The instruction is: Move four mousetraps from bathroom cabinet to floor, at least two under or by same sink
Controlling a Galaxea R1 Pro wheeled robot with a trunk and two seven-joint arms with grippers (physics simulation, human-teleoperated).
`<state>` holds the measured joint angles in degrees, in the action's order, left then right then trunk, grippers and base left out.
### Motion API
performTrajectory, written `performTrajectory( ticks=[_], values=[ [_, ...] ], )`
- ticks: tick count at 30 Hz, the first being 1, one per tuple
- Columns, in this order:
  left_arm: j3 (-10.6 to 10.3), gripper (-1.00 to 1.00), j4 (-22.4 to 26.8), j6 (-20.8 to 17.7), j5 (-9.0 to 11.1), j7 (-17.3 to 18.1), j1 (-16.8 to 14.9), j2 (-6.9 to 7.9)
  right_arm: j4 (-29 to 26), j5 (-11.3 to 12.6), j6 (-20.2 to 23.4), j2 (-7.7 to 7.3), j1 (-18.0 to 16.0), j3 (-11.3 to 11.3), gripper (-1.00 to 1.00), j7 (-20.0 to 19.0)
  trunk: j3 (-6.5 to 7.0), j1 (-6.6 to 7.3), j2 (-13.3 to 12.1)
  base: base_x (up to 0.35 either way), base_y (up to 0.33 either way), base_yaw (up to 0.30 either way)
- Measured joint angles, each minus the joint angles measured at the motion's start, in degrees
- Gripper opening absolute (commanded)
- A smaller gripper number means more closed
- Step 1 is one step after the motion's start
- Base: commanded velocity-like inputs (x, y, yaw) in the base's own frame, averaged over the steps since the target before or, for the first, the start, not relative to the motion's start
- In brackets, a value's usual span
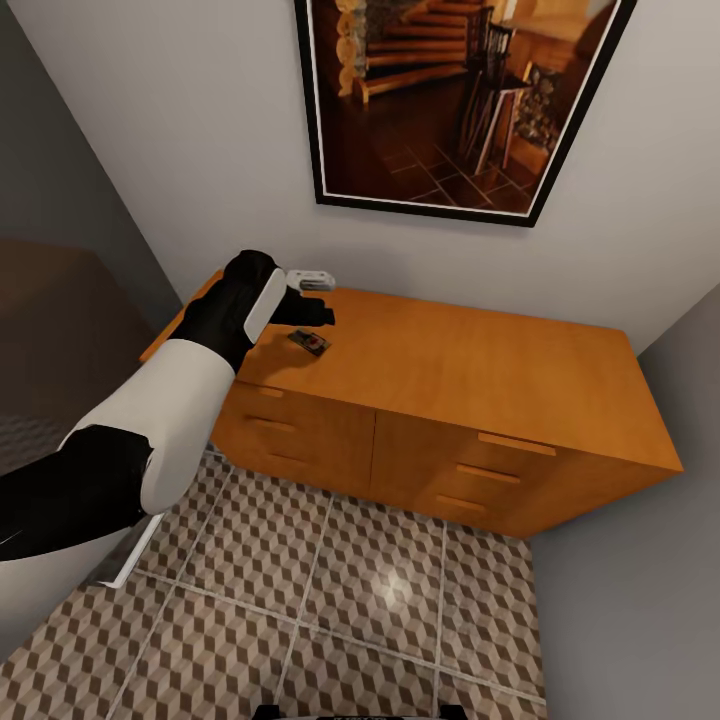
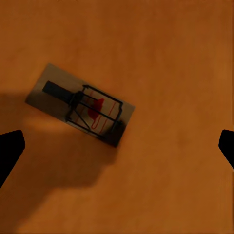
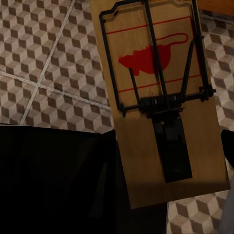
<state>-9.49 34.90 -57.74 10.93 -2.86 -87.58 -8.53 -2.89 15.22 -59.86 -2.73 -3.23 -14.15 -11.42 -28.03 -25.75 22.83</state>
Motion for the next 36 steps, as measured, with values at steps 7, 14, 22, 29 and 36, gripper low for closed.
performTrajectory(
  ticks=[7,14,22,29,36],
  values=[
    [0.0,1.0,0.0,-0.1,0.1,0.0,0.0,0.06,0.1,0.0,0.0,0.02,0.0,0.0,-1.0,0.0,-0.37,0.0,0.0,0.0,0.0,0.0],
    [0.0,1.0,-0.1,-0.1,0.2,0.0,0.0,0.06,0.1,0.0,0.0,0.02,0.0,0.0,-1.0,0.0,-0.97,0.0,0.0,0.0,0.0,0.0],
    [0.0,1.0,-0.2,-0.1,0.2,0.0,0.0,0.06,0.1,0.0,0.0,0.02,0.0,0.0,-1.0,0.0,-1.68,0.0,0.0,0.0,0.0,0.0],
    [0.0,1.0,-0.1,-0.1,0.2,0.0,0.0,0.06,0.1,0.0,0.0,0.08,0.0,0.0,-1.0,0.0,-2.08,0.01,0.0,0.022,0.0,0.0],
    [0.0,1.0,0.0,-0.1,0.2,0.0,0.0,0.06,0.1,0.0,0.0,0.11,0.0,0.0,-1.0,-0.1,-2.12,0.0,0.0,0.034,0.0,0.0]
  ],
)
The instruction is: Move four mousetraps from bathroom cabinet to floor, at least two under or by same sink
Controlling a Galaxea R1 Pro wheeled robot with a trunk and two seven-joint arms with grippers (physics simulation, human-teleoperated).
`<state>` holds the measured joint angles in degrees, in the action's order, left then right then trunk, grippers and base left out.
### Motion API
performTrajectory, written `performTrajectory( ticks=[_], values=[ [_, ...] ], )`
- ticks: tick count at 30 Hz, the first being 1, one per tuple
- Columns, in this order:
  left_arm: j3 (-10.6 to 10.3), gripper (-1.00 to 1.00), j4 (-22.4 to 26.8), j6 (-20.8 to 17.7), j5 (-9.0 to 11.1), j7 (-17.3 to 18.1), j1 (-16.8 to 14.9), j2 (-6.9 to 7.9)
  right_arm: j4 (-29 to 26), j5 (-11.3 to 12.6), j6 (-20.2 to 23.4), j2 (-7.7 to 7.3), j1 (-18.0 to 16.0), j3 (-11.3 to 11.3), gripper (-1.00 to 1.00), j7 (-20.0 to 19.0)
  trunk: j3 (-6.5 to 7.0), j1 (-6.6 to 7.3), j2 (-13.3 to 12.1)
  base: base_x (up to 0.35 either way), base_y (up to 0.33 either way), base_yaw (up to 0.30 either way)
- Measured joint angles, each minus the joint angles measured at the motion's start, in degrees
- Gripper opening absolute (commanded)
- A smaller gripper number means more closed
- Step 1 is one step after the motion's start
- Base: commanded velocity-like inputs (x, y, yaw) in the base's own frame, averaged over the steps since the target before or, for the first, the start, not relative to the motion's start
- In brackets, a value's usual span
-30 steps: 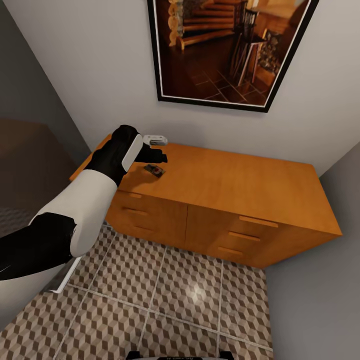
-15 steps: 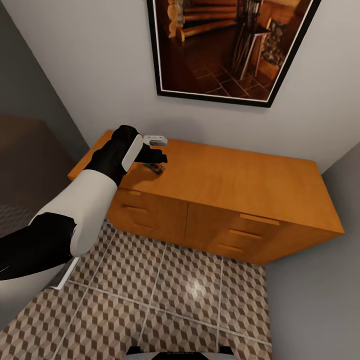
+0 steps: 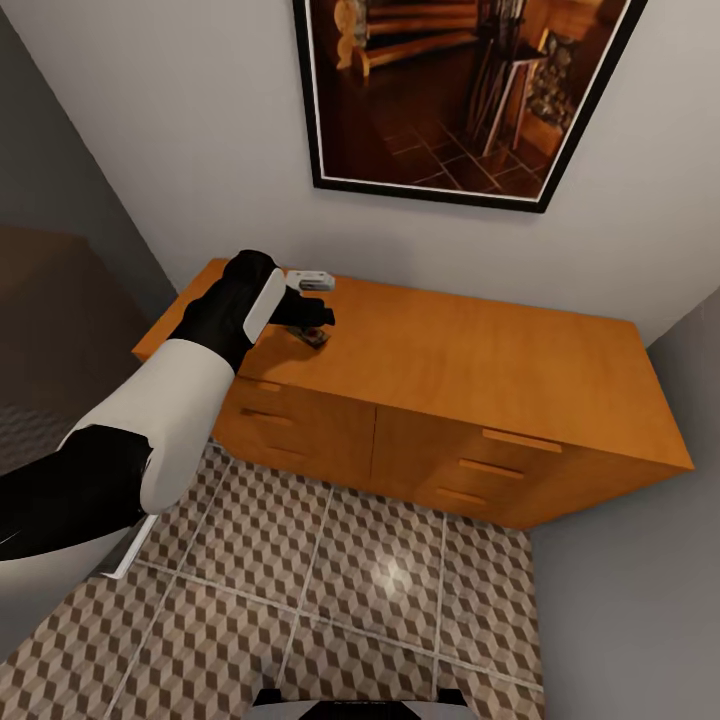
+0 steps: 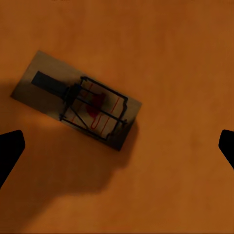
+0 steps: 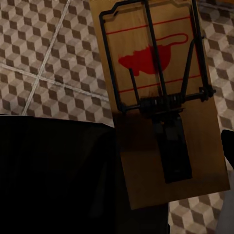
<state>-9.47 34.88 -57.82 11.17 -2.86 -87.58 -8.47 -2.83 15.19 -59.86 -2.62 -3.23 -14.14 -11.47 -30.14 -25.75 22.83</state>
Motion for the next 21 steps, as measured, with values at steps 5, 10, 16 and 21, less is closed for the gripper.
performTrajectory(
  ticks=[5,10,16,21],
  values=[
    [0.8,1.0,0.1,0.1,0.3,0.0,0.0,0.07,0.1,0.0,0.0,0.0,0.0,0.0,-1.0,0.0,0.0,0.0,0.0,0.004,0.0,0.0],
    [7.2,1.0,0.1,0.3,0.3,-0.3,0.0,0.06,0.1,0.0,0.0,0.0,0.0,0.0,-1.0,0.0,0.0,0.0,0.0,0.0,0.0,0.0],
    [10.0,1.0,0.4,0.3,0.2,-7.4,0.0,-0.01,0.1,-0.1,0.0,0.0,0.0,0.0,-1.0,0.0,0.0,0.0,0.0,0.0,0.0,0.0],
    [10.5,1.0,1.2,0.5,1.3,-16.0,0.0,-0.11,0.1,-0.1,0.0,0.0,0.0,0.0,-1.0,0.0,0.0,0.0,0.0,0.0,0.0,0.0]
  ],
)
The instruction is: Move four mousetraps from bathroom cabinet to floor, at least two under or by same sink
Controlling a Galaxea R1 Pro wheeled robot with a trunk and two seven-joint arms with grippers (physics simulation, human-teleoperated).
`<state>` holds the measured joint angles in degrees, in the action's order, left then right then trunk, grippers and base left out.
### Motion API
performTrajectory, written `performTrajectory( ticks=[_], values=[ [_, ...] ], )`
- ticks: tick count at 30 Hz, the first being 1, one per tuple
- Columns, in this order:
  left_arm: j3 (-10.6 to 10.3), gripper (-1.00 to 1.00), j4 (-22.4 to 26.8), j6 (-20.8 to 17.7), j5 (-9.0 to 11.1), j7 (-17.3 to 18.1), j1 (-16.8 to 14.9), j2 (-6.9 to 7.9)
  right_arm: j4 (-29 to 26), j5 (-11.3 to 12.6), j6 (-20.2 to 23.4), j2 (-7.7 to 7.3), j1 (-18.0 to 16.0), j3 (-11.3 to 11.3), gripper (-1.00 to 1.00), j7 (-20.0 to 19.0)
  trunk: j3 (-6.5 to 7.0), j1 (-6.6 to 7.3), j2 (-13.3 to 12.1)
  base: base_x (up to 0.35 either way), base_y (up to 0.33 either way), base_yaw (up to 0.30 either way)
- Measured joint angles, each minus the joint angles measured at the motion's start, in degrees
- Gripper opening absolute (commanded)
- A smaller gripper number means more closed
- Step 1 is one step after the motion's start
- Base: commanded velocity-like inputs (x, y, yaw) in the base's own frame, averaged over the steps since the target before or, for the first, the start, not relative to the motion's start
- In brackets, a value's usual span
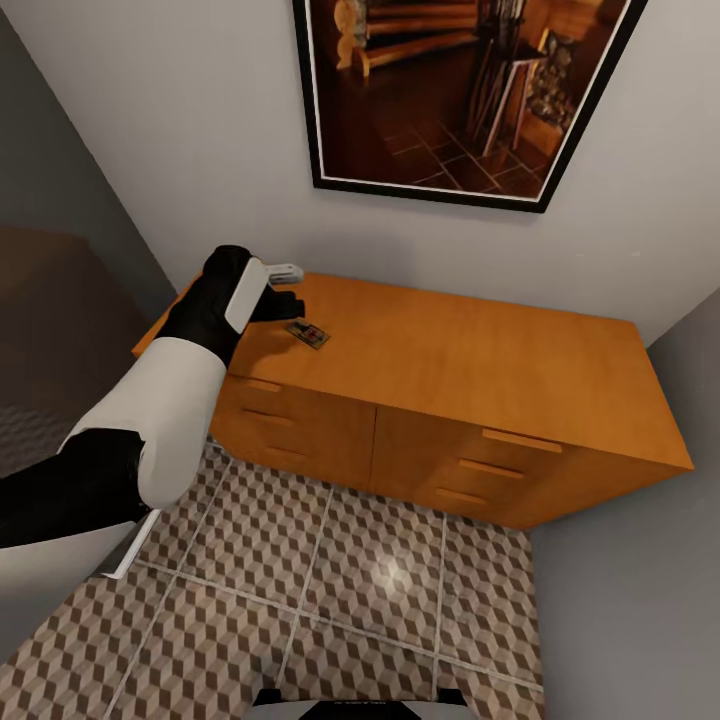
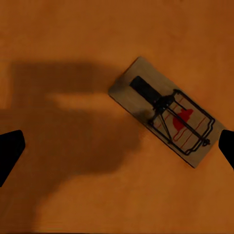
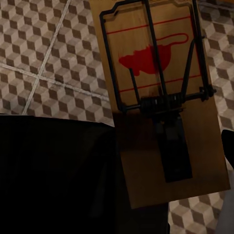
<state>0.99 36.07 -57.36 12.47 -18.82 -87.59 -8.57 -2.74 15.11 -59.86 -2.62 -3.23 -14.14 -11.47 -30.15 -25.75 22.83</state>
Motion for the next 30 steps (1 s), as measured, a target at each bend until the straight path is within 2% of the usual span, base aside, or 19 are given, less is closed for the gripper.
performTrajectory(
  ticks=[5,14,20,24,30],
  values=[
    [0.1,1.0,1.7,0.1,2.6,-3.4,0.0,-0.03,0.0,0.0,0.0,0.0,0.0,0.0,-1.0,0.0,0.0,0.0,0.0,0.0,0.0,0.0],
    [0.1,1.0,2.9,0.2,5.2,-8.2,0.0,-0.16,0.0,0.0,0.0,0.07,0.0,-0.1,-1.0,0.0,0.0,0.0,0.0,0.0,0.0,0.0],
    [0.1,1.0,3.0,0.2,9.5,-8.9,0.0,-0.18,0.0,0.1,0.0,0.09,0.0,-0.1,-1.0,0.0,0.0,0.0,0.0,0.0,0.0,0.0],
    [0.1,1.0,3.0,0.2,10.6,-9.0,0.0,-0.18,0.0,0.1,0.0,0.09,0.0,0.0,-1.0,0.0,0.0,0.0,0.0,0.0,0.0,0.0],
    [0.1,1.0,2.9,0.2,11.1,-9.0,0.0,-0.18,0.0,0.1,0.0,0.09,0.0,0.0,-1.0,0.0,0.0,0.0,0.0,0.0,0.0,0.0]
  ],
)
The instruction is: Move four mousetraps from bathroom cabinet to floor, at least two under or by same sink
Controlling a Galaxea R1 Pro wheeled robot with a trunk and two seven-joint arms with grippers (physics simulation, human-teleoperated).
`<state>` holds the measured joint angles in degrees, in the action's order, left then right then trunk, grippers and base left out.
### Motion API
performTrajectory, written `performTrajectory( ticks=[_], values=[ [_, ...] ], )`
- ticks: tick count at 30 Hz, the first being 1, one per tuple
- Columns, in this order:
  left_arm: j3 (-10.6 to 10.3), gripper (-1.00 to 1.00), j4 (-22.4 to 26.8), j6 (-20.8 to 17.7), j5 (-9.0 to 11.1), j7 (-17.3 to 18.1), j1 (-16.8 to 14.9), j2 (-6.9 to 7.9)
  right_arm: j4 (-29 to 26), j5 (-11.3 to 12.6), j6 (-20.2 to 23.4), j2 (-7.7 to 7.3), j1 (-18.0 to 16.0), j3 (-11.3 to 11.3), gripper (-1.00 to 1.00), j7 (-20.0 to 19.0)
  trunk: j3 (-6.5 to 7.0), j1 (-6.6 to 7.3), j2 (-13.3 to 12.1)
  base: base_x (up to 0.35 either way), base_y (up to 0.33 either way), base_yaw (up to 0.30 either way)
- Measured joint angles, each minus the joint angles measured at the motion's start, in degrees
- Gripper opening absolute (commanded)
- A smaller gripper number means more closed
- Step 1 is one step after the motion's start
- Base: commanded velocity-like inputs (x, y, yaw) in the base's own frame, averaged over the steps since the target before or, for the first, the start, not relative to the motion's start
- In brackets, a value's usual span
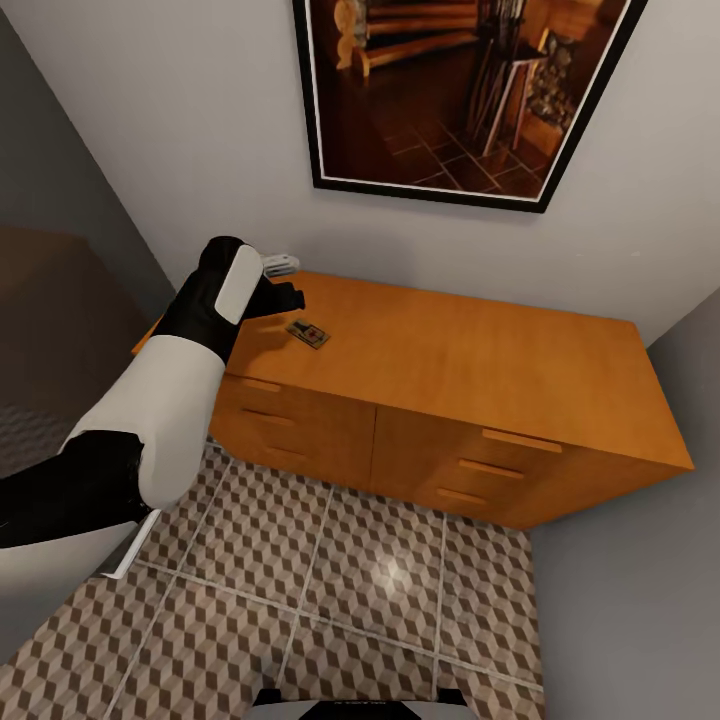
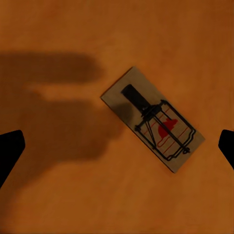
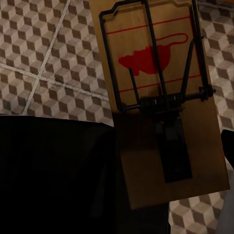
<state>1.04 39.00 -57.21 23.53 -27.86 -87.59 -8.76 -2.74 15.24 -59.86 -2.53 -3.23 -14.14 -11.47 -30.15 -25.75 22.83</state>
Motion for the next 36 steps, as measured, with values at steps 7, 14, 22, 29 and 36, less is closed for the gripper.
performTrajectory(
  ticks=[7,14,22,29,36],
  values=[
    [0.0,1.0,0.0,-0.1,0.1,0.0,0.0,0.04,0.0,0.0,0.0,0.0,0.0,0.0,-1.0,0.0,0.0,0.0,0.0,0.0,0.0,0.0],
    [0.0,1.0,-0.1,-0.1,0.1,0.0,0.0,0.02,0.0,0.0,0.0,0.0,0.0,0.1,-1.0,0.1,-0.01,0.0,0.0,0.0,0.0,0.035],
    [0.0,1.0,-0.2,-0.1,0.1,0.0,0.0,0.05,0.0,0.1,0.0,-0.01,0.0,0.1,-1.0,0.1,-0.13,0.0,0.0,0.0,0.0,0.048],
    [0.0,1.0,-0.1,-0.1,0.1,0.0,0.0,0.04,0.0,0.1,0.0,-0.01,0.0,0.1,-1.0,0.2,-0.14,0.0,0.0,0.0,0.0,0.004],
    [0.0,1.0,-0.1,-0.1,0.2,0.0,0.0,0.09,0.0,0.1,0.0,-0.04,0.0,0.1,-1.0,0.2,-0.14,0.0,0.0,0.0,-0.016,0.0]
  ],
)
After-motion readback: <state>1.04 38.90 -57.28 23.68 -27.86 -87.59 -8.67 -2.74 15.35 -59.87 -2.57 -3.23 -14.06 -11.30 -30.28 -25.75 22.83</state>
